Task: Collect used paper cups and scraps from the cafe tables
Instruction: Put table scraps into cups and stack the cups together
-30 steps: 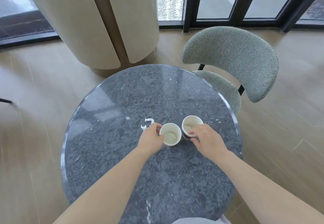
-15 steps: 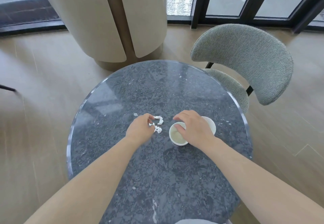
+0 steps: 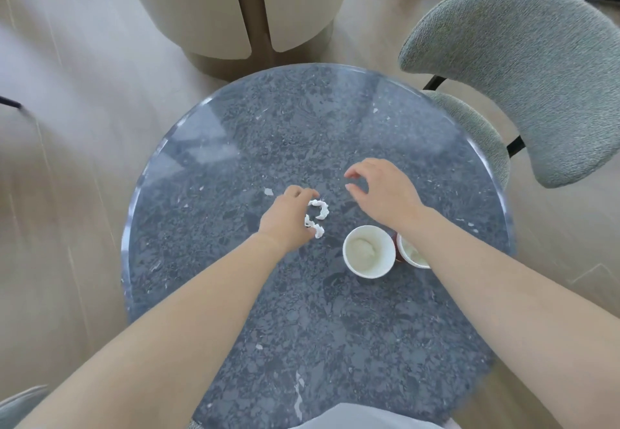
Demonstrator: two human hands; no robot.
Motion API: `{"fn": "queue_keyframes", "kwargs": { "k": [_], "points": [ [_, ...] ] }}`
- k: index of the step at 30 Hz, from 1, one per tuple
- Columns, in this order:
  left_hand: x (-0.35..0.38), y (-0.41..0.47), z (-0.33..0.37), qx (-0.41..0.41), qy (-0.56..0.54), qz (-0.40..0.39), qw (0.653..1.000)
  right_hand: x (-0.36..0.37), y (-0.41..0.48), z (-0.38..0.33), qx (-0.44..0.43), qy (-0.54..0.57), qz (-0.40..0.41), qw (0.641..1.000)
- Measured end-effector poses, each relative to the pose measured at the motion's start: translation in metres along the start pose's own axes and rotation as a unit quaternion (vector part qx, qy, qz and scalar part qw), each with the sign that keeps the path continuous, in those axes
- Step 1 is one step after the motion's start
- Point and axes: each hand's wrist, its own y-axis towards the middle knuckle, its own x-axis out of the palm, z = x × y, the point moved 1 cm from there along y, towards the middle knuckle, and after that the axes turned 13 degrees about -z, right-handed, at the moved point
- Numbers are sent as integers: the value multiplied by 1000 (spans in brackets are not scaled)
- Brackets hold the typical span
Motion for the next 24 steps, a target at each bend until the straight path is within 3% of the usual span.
{"fn": "queue_keyframes", "kwargs": {
  "k": [5,12,20,24],
  "points": [
    [9,15,-4,-11,44,-24,999,6,27,5,-31,-29,-93,995],
    [8,36,-7,-9,-37,29,999,19,50,9,-43,-69,-204,975],
    [3,32,-25,-38,-80,86,992,29,52,4,-93,-80,-262,957],
    [4,28,-29,-13,-100,69,993,38,52,2,-118,-129,-282,943]
  ]
}}
